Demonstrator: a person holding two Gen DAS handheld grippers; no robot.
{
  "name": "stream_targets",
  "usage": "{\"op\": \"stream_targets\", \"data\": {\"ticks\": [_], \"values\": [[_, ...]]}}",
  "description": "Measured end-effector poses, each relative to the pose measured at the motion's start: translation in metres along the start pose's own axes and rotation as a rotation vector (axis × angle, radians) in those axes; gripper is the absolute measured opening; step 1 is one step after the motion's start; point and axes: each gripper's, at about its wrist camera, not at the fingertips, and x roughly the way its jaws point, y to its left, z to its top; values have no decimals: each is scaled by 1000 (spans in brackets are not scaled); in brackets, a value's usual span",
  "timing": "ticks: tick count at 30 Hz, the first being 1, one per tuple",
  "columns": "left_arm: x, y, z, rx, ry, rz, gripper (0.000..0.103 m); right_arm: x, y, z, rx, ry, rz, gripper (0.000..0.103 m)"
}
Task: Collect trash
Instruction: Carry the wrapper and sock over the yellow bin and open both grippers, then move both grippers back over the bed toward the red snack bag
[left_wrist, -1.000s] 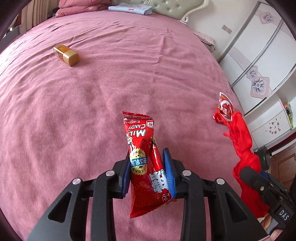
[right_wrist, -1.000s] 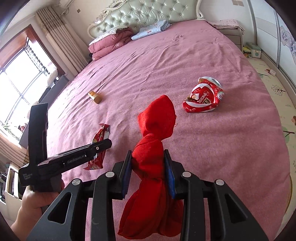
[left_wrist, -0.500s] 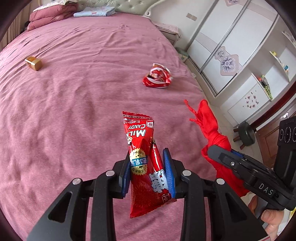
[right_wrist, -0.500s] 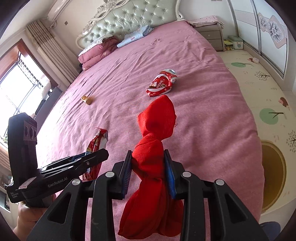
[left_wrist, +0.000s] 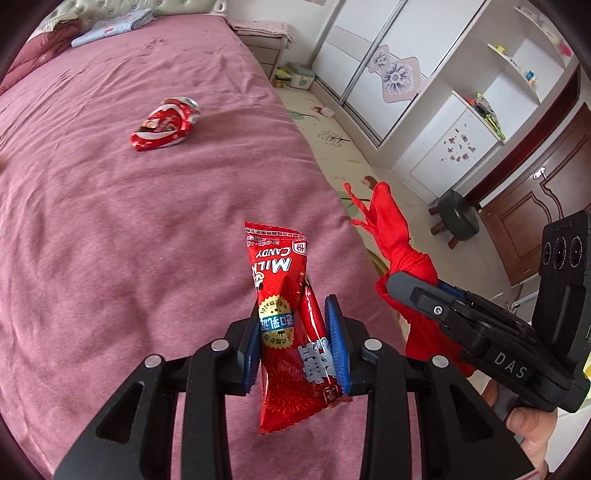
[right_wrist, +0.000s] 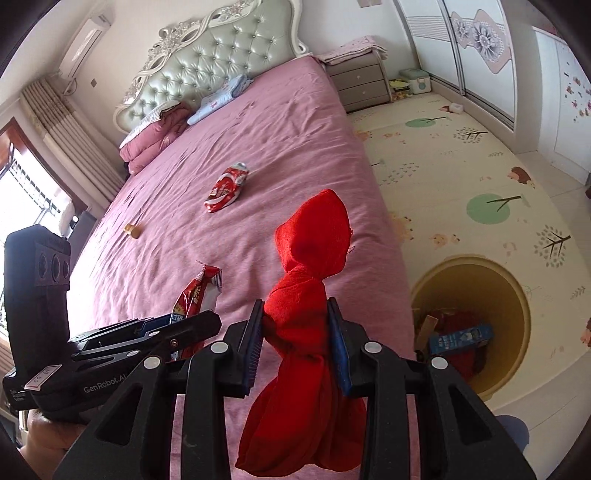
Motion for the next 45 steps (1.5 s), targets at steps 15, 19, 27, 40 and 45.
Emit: {"op": "stream_targets", "data": {"ticks": [15,19,27,40,45], "values": [[78,-110,18,172,116,-96,33,-37,-105,-3,105,-19,-139,32],[96,-134,23,216,128,-113,33,-43,-128,2,121,-24,-166,32],[119,-167,37,310,117,-71,73,-49,-164,13,144,-17,-252,46],[118,-142,45,248,138,-50,73,-48,-161,19,121,-17,-246,46],[101,-127,43,233,105,-38,75,-49,-142,22,89,-18,-236,46]]}}
